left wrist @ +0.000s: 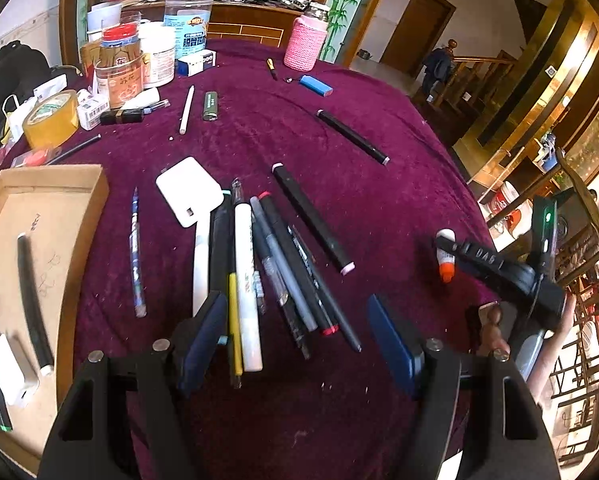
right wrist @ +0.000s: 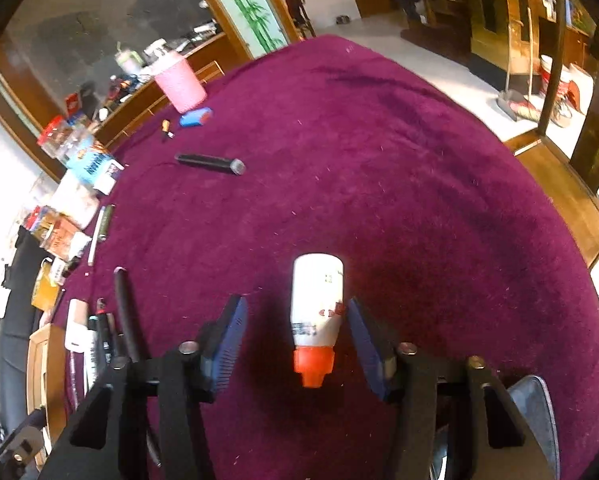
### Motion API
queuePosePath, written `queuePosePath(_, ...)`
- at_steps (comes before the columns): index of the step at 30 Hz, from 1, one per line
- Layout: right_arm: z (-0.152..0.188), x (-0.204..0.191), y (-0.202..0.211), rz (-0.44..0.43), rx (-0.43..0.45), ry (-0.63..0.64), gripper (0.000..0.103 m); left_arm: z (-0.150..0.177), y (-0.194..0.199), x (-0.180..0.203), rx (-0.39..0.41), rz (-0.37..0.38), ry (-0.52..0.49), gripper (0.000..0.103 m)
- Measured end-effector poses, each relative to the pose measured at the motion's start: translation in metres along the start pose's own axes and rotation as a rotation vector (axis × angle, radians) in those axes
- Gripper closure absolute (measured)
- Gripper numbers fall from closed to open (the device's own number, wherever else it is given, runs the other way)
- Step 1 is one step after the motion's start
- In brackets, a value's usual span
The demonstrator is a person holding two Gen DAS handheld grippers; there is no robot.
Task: Organize rigid objects
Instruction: 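Grasp the white glue bottle with orange cap with the right tool, then grasp a black marker with the left tool while the right tool holds the glue bottle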
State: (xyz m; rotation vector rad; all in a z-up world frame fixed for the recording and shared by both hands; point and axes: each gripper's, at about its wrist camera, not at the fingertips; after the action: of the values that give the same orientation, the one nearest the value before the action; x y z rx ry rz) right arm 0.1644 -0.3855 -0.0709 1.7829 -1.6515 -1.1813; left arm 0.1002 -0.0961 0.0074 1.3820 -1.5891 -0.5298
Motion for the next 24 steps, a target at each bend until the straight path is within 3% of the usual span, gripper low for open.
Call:
queuePosePath(3,-0.001,-0.001,-0.007,0.029,-0.01,0.001,0.074,-0.008,-0.01,0.006,-0.016,0.009,0.006,0.031)
queuePosePath(10,0.005,-0.012,-0.009,-0.003,0.018,0.049,0.074,-0.033,-0.052,0.029,-0.076,0.016,0.003,0.033)
queuePosePath(14,0.009,-0.023,-0.011,-0.054,0.01,0.097,0.074,-0.049,-0.095,0.04,-0.126,-0.04,0.002,0.049)
queuePosePath(18,0.009,-0.027,-0.013,-0.068,0.006,0.113,0.074,-0.06,-0.13,0.045,-0.179,-0.073,0.035,0.054)
queuePosePath(24,0.008,-0.028,-0.014,-0.087,0.0,0.104,0.074,-0.063,-0.153,0.052,-0.182,-0.15,0.028,0.065)
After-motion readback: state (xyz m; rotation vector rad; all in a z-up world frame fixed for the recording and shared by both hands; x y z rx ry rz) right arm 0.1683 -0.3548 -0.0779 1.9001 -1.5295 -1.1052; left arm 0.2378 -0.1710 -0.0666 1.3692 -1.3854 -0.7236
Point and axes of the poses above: each gripper's, at about its wrist camera, not at the fingertips, and y roughly against the way its jaws point, x to its right, z to its underside, and after that the axes turned 10 degrees about y, right-handed
